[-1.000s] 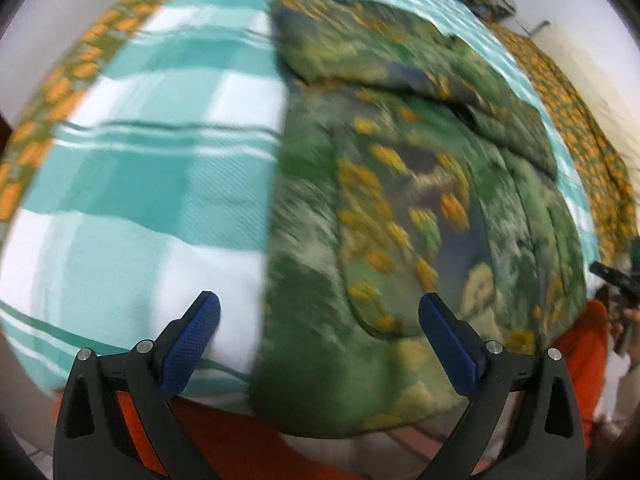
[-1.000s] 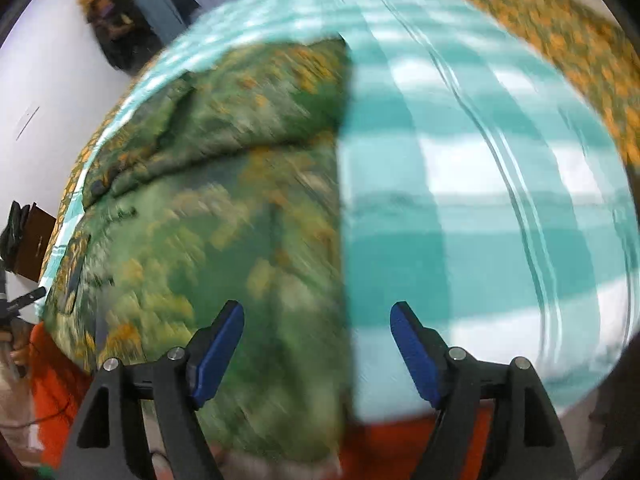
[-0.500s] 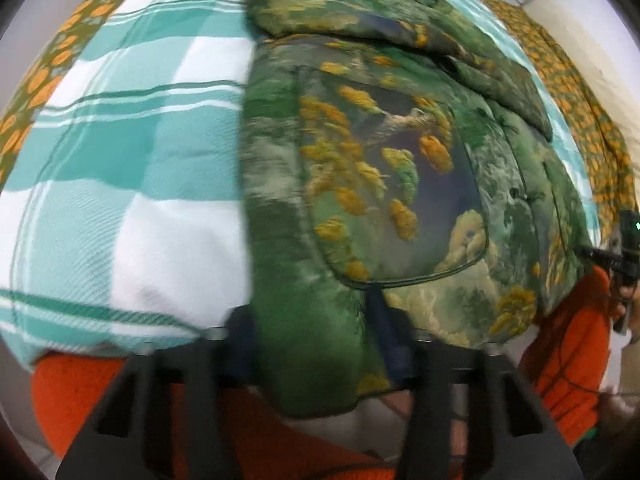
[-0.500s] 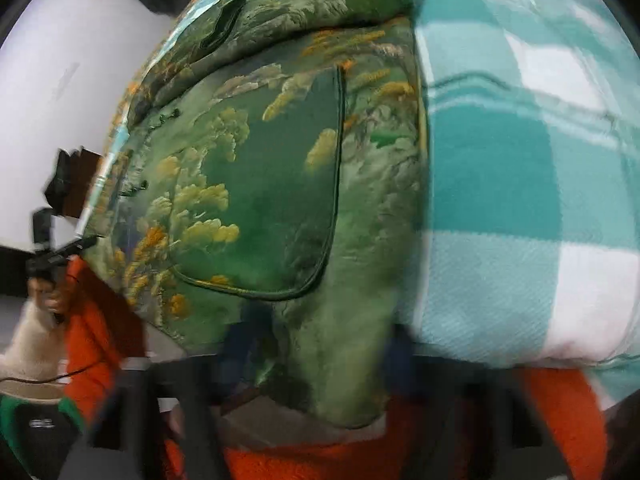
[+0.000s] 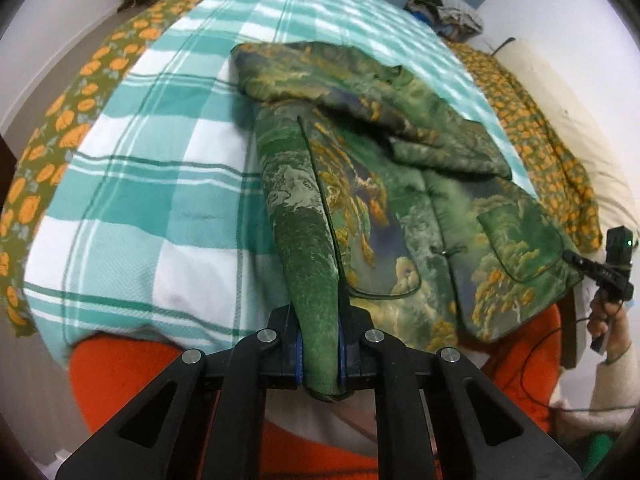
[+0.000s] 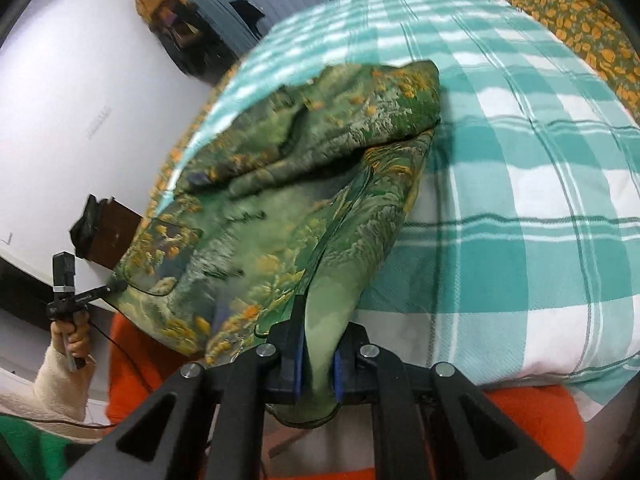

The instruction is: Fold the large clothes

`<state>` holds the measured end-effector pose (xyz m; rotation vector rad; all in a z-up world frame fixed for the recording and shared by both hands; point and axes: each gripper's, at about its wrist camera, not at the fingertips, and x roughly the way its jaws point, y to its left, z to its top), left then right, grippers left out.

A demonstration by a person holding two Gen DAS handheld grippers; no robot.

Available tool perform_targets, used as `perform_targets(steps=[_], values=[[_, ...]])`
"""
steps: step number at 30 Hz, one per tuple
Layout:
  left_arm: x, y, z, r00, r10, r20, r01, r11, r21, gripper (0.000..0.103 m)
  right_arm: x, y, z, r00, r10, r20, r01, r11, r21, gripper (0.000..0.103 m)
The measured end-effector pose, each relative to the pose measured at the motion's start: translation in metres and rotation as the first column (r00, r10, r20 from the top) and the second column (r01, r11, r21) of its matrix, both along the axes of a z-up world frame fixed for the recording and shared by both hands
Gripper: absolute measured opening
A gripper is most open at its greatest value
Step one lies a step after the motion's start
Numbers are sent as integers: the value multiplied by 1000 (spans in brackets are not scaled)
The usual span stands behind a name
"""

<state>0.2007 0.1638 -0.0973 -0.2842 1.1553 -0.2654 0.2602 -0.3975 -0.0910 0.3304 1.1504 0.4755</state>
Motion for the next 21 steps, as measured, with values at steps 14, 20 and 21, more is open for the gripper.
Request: perform_targets(steps=[14, 20, 21], values=[[-23, 49, 78, 995, 65, 76, -56, 991, -118, 10, -26, -37, 38, 999, -40, -9, 41, 966, 255, 10], [88, 59, 55, 980, 175, 92, -156, 971, -179, 10, 78, -31, 21, 989, -138, 56, 117, 951, 286, 10], [117, 60, 40, 977, 200, 75, -183, 965, -186, 10, 97, -28, 13, 986, -157, 50, 137, 948, 287, 10]])
